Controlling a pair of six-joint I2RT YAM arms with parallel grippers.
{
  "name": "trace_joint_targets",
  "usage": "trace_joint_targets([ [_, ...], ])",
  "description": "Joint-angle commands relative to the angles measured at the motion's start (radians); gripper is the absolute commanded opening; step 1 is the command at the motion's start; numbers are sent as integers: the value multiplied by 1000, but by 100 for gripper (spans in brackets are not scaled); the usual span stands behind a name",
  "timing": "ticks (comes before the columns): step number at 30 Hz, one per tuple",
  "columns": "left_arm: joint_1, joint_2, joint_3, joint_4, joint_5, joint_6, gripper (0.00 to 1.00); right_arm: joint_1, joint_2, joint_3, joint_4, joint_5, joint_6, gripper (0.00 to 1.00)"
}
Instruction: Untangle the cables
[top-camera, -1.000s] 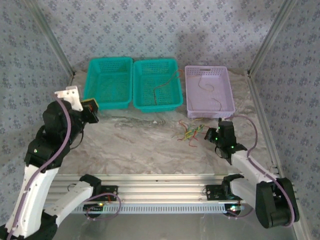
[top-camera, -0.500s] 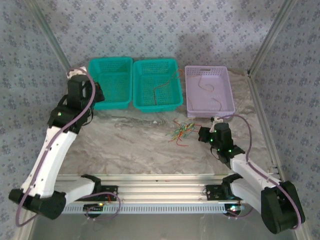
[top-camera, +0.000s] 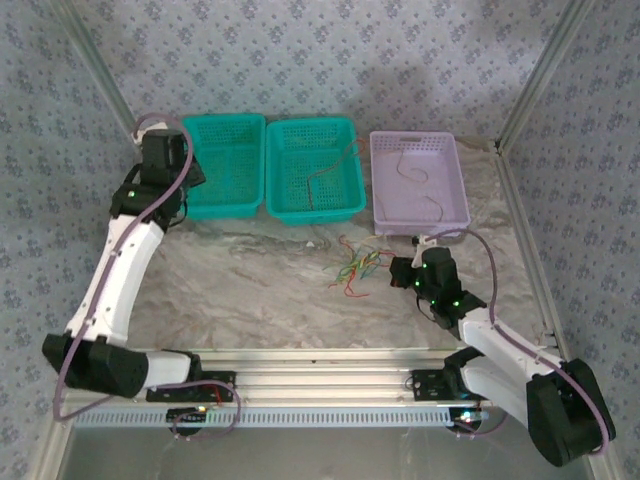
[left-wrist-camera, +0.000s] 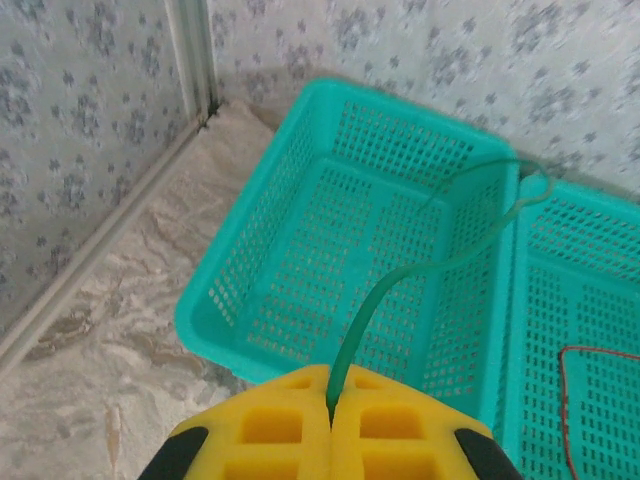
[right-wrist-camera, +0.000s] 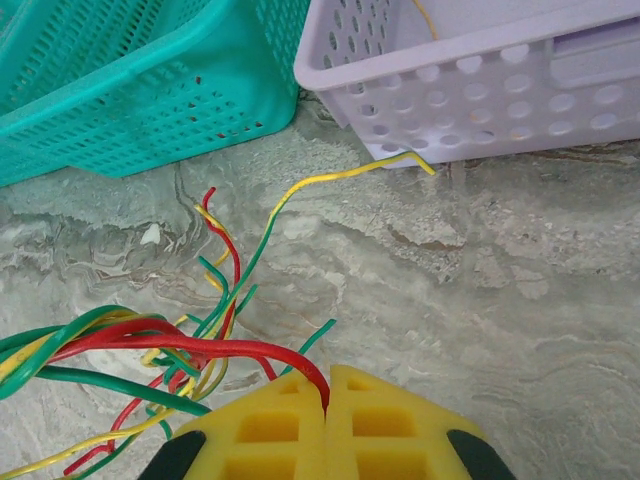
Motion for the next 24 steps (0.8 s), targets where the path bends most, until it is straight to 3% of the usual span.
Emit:
trace_joint_targets([
  [1, 31, 81, 31, -3, 48, -44, 0, 13, -2, 20, 15, 17, -20, 0],
  [6, 33, 218, 94, -29, 2, -61, 0, 21, -3, 24, 9, 17, -26, 0],
  [24, 57, 676, 263, 26, 30, -74, 0, 47, 37, 34, 28, 0, -32, 0],
])
